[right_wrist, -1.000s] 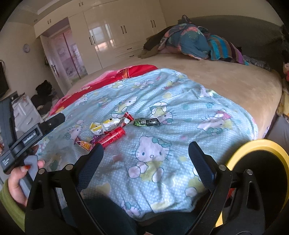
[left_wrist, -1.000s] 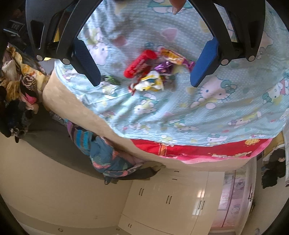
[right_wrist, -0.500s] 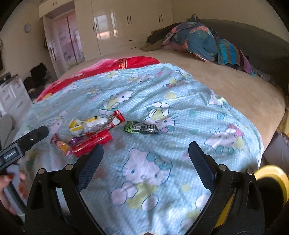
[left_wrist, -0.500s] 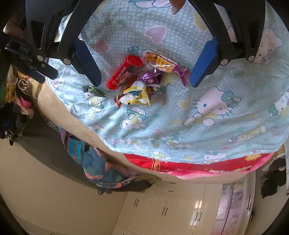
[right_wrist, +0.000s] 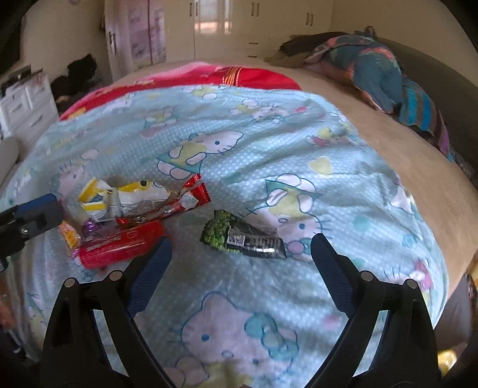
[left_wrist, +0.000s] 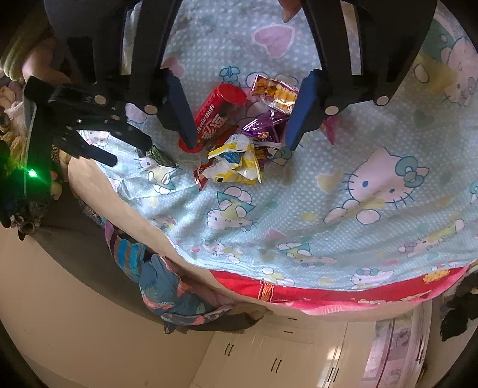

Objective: Collect trash
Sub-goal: 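Grasp the green wrapper with the right tool while the left tool grasps the white-yellow snack bag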

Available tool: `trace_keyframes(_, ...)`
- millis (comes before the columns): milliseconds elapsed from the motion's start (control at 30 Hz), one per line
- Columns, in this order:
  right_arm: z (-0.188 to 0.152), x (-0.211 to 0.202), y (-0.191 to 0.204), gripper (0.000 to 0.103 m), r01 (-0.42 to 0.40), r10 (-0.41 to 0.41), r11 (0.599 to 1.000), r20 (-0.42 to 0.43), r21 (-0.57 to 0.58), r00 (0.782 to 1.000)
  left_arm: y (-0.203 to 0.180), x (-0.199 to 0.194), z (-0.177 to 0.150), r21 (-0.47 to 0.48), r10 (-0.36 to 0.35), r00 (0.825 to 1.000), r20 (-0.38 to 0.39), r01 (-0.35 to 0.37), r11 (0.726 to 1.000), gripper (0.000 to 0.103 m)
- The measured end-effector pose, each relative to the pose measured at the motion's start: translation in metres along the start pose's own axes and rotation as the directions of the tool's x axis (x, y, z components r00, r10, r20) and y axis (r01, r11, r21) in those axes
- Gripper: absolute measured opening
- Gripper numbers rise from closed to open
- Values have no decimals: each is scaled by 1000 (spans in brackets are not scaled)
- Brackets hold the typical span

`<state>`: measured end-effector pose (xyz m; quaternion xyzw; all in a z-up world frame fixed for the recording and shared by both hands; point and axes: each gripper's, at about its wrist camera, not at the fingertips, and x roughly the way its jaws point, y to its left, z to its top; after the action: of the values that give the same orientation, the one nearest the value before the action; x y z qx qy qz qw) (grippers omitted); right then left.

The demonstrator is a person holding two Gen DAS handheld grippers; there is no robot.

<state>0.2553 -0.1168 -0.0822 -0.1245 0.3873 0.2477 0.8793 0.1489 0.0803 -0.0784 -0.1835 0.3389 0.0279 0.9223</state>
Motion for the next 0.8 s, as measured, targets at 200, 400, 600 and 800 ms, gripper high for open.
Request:
trace_keyframes(200, 7, 26, 3, 75, -20, 19, 1000, -53, -17, 998, 2, 13, 2, -25, -10, 1000, -28, 10, 1000, 51)
trace_keyframes(400, 1, 46, -6, 54, -68, 75, 996, -113, 61, 991, 3, 25, 5, -42, -19, 999, -44, 17, 999, 48)
trace_keyframes(600, -11, 40, -16, 31, -94, 105, 987, -75, 134, 992, 4, 34, 5, -66, -34, 997, -62, 29, 997, 44)
trace_keyframes(800, -21, 25, -27, 13, -108, 116, 974, -32, 201, 993, 4, 39, 5, -89, -49, 996, -74, 42, 995, 29)
